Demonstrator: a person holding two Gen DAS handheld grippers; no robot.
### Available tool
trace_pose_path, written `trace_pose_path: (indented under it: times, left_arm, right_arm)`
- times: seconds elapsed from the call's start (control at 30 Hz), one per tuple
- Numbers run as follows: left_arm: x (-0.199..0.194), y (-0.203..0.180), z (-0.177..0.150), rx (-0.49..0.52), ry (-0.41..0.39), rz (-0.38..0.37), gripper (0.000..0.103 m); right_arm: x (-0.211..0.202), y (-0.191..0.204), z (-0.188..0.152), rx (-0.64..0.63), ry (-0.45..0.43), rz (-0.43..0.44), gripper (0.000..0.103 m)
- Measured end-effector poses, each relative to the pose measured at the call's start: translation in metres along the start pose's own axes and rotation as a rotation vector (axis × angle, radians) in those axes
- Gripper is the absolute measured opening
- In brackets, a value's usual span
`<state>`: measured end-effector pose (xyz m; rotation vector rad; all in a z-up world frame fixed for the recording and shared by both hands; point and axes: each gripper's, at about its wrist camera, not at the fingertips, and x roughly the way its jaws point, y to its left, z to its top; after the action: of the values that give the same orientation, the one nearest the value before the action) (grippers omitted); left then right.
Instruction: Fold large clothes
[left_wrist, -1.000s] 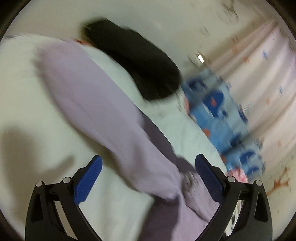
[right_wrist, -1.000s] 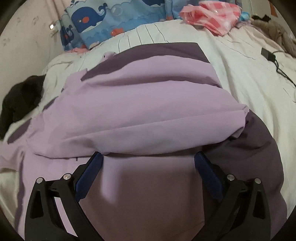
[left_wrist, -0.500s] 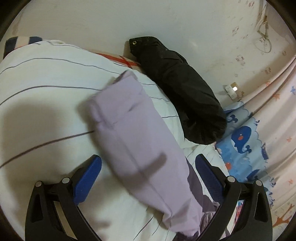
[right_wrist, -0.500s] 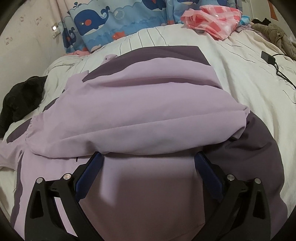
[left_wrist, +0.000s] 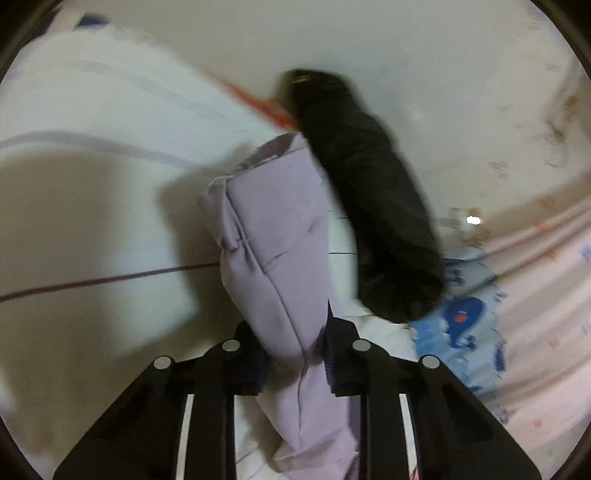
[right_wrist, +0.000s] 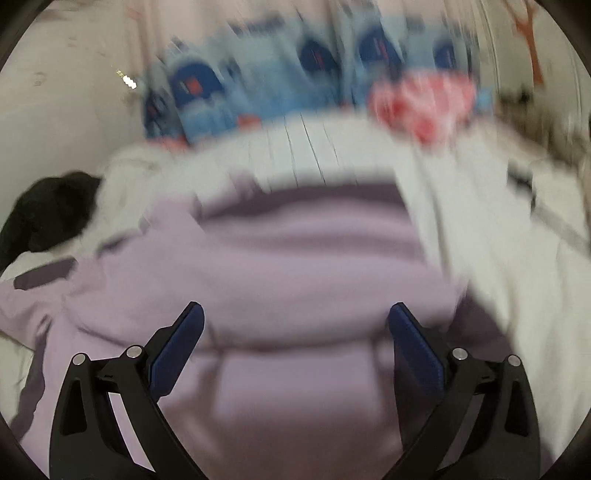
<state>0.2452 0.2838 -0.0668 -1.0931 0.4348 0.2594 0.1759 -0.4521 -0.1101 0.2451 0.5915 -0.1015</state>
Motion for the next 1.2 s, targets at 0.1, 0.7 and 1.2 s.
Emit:
trace_pose_path:
  times: [0.1, 0.7, 1.2]
  left_arm:
    - [-0.012, -0.035, -0.002, 0.077, -0.019, -0.109, 0.022]
    - [-0.039, -0.251, -0.112, 0.448, 0.111, -0.48, 0.021]
    - [-0.007, -0.366, -0.322, 0.714, 0.416, -0.696, 0.021]
  right_arm:
    - [0.004, 0.023, 0.004, -0.093, -0.022, 0.024, 0.097]
    - [0.06, 0.029, -0.008, -0.065, 0.296, 0.034, 0.097]
    - [-0.026, -0.03, 0.051, 0.287, -0.028, 0.283, 0.097]
